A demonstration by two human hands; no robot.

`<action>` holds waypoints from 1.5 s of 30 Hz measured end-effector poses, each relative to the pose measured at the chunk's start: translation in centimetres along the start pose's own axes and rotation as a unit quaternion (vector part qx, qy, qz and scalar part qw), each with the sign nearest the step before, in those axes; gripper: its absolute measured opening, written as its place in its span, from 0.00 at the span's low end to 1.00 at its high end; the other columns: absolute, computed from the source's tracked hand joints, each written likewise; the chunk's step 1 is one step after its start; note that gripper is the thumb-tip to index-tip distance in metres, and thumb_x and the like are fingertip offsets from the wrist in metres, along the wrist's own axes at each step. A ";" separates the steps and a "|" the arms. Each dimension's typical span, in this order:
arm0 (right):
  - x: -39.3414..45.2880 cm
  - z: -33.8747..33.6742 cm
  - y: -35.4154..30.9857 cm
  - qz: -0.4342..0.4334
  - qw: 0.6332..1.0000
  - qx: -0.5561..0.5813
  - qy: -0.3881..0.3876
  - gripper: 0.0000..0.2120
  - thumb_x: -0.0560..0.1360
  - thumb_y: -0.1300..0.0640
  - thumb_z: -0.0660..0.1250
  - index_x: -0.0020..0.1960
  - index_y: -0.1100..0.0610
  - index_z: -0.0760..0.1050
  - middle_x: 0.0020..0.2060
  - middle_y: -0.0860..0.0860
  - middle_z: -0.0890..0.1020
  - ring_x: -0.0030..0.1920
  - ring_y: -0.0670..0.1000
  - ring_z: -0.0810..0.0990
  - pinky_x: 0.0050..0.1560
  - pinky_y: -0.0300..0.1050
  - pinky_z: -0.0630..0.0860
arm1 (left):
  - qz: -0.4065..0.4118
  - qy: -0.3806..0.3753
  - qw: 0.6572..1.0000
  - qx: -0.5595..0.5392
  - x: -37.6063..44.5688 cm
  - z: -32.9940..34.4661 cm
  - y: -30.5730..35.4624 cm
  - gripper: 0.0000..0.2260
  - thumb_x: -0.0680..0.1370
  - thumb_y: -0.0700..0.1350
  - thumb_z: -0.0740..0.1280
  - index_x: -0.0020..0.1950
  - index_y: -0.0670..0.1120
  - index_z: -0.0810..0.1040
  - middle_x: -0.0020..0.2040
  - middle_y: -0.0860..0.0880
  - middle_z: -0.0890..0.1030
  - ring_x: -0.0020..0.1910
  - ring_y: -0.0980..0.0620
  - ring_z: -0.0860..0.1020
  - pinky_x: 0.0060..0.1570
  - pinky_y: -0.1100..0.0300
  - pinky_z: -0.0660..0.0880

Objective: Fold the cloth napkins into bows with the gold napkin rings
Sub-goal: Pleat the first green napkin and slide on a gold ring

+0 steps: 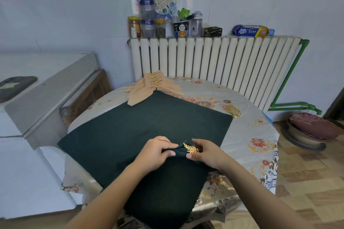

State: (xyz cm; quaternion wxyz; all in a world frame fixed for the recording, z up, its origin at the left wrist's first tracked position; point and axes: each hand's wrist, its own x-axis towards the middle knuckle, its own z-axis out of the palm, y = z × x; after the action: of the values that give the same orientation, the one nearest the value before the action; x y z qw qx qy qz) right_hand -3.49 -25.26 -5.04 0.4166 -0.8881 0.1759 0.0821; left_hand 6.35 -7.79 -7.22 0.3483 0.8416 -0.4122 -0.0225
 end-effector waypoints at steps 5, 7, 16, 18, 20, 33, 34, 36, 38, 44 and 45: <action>0.8 -0.1 0.2 -0.027 0.998 0.042 -0.031 0.15 0.73 0.51 0.70 0.57 0.48 0.72 0.52 0.46 0.79 0.51 0.45 0.77 0.55 0.42 0.73 | -0.030 -0.117 0.991 0.058 0.7 0.0 0.2 0.26 0.78 0.41 0.65 0.74 0.52 0.63 0.54 0.55 0.71 0.58 0.58 0.70 0.63 0.63 0.66; 0.8 0.4 0.6 -0.045 0.999 0.029 0.005 0.13 0.73 0.51 0.70 0.56 0.49 0.72 0.49 0.45 0.78 0.49 0.45 0.77 0.49 0.38 0.72 | -0.036 -0.168 0.978 0.119 1.4 0.2 1.1 0.27 0.79 0.40 0.62 0.76 0.51 0.58 0.60 0.52 0.68 0.61 0.54 0.67 0.64 0.59 0.66; -0.3 2.9 3.1 -0.123 0.976 0.053 0.169 0.17 0.70 0.53 0.73 0.57 0.46 0.74 0.52 0.41 0.78 0.52 0.39 0.76 0.53 0.31 0.71 | -0.037 -0.194 0.980 -0.019 1.7 0.4 0.7 0.25 0.77 0.34 0.61 0.71 0.54 0.68 0.67 0.54 0.71 0.66 0.56 0.68 0.68 0.61 0.61; -0.4 3.1 3.3 -0.125 0.974 0.054 0.181 0.20 0.69 0.52 0.75 0.58 0.47 0.74 0.50 0.40 0.79 0.51 0.38 0.77 0.52 0.28 0.71 | -0.034 -0.203 0.978 -0.032 1.8 0.2 0.9 0.25 0.77 0.34 0.62 0.71 0.55 0.68 0.65 0.55 0.72 0.64 0.57 0.69 0.65 0.63 0.62; -0.4 3.1 3.4 -0.123 0.974 0.047 0.183 0.20 0.67 0.52 0.77 0.55 0.47 0.73 0.48 0.39 0.79 0.49 0.36 0.77 0.48 0.24 0.69 | -0.031 -0.218 0.975 -0.033 2.0 0.0 1.0 0.25 0.77 0.33 0.61 0.70 0.55 0.69 0.61 0.57 0.72 0.61 0.59 0.69 0.62 0.66 0.62; -0.4 3.2 3.6 -0.129 0.969 0.067 0.201 0.17 0.68 0.55 0.76 0.53 0.46 0.74 0.45 0.36 0.79 0.47 0.33 0.76 0.45 0.22 0.68 | -0.013 -0.228 0.973 -0.044 1.8 0.0 0.1 0.26 0.77 0.33 0.62 0.70 0.57 0.68 0.57 0.64 0.70 0.57 0.67 0.67 0.54 0.82 0.57; -0.4 3.2 3.6 -0.130 0.969 0.065 0.201 0.18 0.68 0.55 0.76 0.55 0.47 0.75 0.46 0.35 0.78 0.48 0.33 0.76 0.46 0.21 0.67 | -0.012 -0.233 0.971 -0.044 1.8 0.1 0.1 0.26 0.77 0.33 0.62 0.70 0.57 0.69 0.58 0.63 0.71 0.58 0.66 0.67 0.56 0.80 0.58; -0.5 3.3 3.6 -0.131 0.969 0.057 0.202 0.19 0.69 0.55 0.75 0.57 0.47 0.75 0.47 0.35 0.78 0.48 0.34 0.75 0.47 0.20 0.66 | -0.009 -0.245 0.968 -0.050 2.0 0.1 -0.2 0.25 0.76 0.34 0.63 0.68 0.57 0.70 0.61 0.60 0.72 0.61 0.62 0.68 0.61 0.72 0.60; -0.5 3.4 3.6 -0.137 0.970 0.049 0.195 0.20 0.69 0.55 0.75 0.60 0.48 0.76 0.50 0.35 0.78 0.51 0.35 0.75 0.50 0.20 0.65 | -0.009 -0.262 0.963 -0.059 2.3 -0.1 -0.4 0.25 0.75 0.33 0.63 0.66 0.58 0.72 0.62 0.58 0.73 0.62 0.61 0.69 0.61 0.68 0.62; 0.0 3.3 3.6 -0.140 0.975 0.061 0.162 0.22 0.66 0.53 0.77 0.58 0.44 0.76 0.49 0.36 0.81 0.52 0.33 0.77 0.51 0.24 0.68 | -0.082 -0.243 0.956 -0.146 2.1 0.3 -0.1 0.20 0.72 0.35 0.66 0.58 0.56 0.74 0.56 0.53 0.78 0.54 0.54 0.76 0.53 0.62 0.72; 0.1 3.3 3.5 -0.136 0.975 0.068 0.161 0.22 0.66 0.52 0.77 0.57 0.44 0.76 0.49 0.36 0.81 0.52 0.32 0.76 0.51 0.24 0.68 | -0.094 -0.236 0.954 -0.156 1.9 0.5 -0.1 0.20 0.72 0.37 0.68 0.59 0.56 0.72 0.57 0.53 0.77 0.54 0.54 0.76 0.54 0.61 0.72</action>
State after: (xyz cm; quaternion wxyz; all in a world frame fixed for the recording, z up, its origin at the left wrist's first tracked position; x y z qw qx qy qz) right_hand -4.73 -24.81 -9.70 0.4491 -0.8751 0.1234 -0.1315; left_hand 7.56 -9.39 -7.15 0.3644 0.7821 -0.3935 -0.3174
